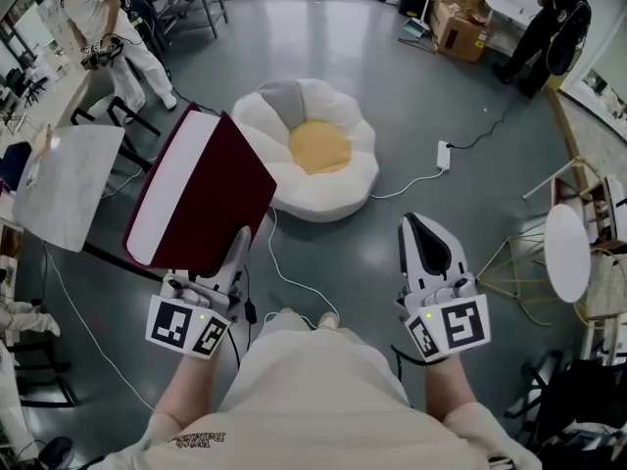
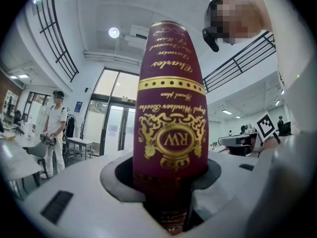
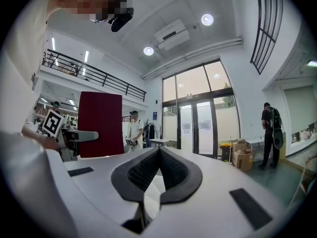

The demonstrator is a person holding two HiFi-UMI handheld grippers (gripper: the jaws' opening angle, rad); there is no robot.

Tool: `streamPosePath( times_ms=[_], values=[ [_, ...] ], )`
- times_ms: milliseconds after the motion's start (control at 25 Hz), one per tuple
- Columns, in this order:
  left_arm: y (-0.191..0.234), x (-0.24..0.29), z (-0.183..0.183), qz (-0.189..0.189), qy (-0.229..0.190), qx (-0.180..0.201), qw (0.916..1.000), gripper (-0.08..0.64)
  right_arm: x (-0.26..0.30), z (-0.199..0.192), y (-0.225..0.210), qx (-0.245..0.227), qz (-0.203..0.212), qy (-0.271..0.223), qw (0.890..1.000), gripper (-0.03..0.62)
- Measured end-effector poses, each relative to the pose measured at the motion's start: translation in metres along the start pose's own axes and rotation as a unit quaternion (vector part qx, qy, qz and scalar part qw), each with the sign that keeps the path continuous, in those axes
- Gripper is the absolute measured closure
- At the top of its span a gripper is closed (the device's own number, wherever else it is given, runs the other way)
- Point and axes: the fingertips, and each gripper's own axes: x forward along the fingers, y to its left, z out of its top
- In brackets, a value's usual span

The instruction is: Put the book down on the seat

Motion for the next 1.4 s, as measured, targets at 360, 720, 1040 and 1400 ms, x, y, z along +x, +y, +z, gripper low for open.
streamPosePath(
  times_ms=[360, 720, 1040, 1400],
  values=[
    [-0.015, 0.005, -0.001, -0.01, -0.007, 0.003, 0.9999, 0.341, -0.015, -0.011, -0.01, 0.007, -0.004, 0.002, 1.0, 0.594],
    [0.0, 0.042, -0.009, -0.029, -0.019, 0.007, 0.9994, 0.341, 0.014, -0.024, -0.023, 0.003, -0.009, 0.006, 1.0, 0.594],
    [0.031, 0.103, -0.019, -0.046, -0.033, 0.005, 0.9984, 0.341, 0.075, -0.041, -0.052, -0.002, -0.011, 0.021, 1.0, 0.594],
    [0.098, 0.183, -0.027, -0.05, -0.026, -0.008, 0.9983, 0.341, 0.179, -0.052, -0.081, 0.009, -0.008, 0.038, 0.999, 0.594]
  ],
)
